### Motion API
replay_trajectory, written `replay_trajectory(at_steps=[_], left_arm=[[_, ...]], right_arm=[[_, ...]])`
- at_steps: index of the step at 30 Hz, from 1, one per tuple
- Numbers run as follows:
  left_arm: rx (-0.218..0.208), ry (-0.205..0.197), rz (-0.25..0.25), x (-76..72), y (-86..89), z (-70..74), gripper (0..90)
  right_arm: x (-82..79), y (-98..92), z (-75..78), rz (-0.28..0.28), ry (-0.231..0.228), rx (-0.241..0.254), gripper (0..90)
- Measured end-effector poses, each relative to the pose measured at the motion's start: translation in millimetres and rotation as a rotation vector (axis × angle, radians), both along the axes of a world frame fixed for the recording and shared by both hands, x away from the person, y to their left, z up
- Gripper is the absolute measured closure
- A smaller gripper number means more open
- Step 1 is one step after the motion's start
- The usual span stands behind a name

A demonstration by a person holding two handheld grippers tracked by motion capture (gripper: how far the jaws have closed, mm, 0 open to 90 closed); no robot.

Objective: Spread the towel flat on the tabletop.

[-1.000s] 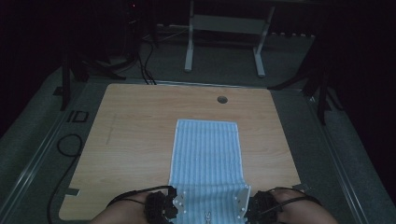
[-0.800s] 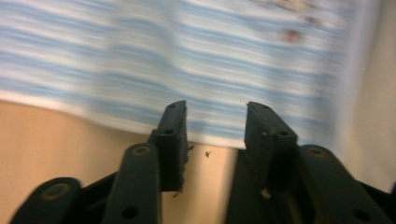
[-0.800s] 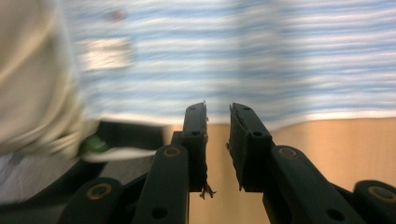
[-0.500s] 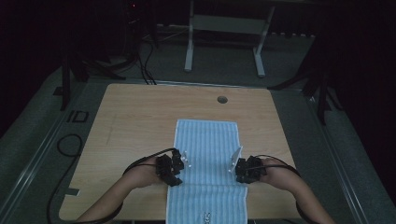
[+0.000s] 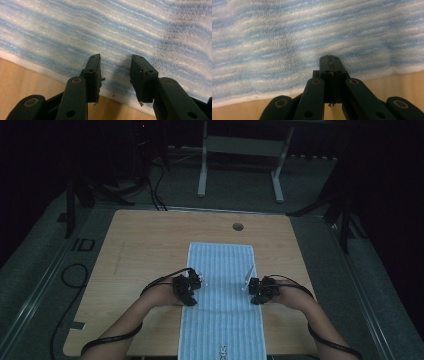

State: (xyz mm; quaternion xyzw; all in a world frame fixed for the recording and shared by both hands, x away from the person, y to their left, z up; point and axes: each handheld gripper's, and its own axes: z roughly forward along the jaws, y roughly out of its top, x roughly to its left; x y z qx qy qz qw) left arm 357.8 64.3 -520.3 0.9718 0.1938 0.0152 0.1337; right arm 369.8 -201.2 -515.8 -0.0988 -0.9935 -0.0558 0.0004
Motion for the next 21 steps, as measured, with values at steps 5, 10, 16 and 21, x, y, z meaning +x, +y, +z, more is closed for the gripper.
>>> replay_trajectory(at_steps=[5,10,16,21], left_arm=[[-0.012,-0.006,0.023,15.0,3.0,-0.4,59.1],[-0.011,-0.012,0.045,28.2,4.5,-0.4,58.0],[-0.004,-0.005,0.06,38.4,4.8,-0.2,57.1],[0.015,-0.001,0.061,43.8,3.0,0.2,56.9]], right_arm=[[20.6,2.1,-0.1,-0.03,0.004,0.01,89.4],[38.3,3.7,0.4,-0.046,0.014,-0.009,88.2],[52.7,4.8,0.6,-0.045,0.025,-0.026,87.6],[59.6,7.8,0.6,-0.045,0.026,-0.043,87.6]])
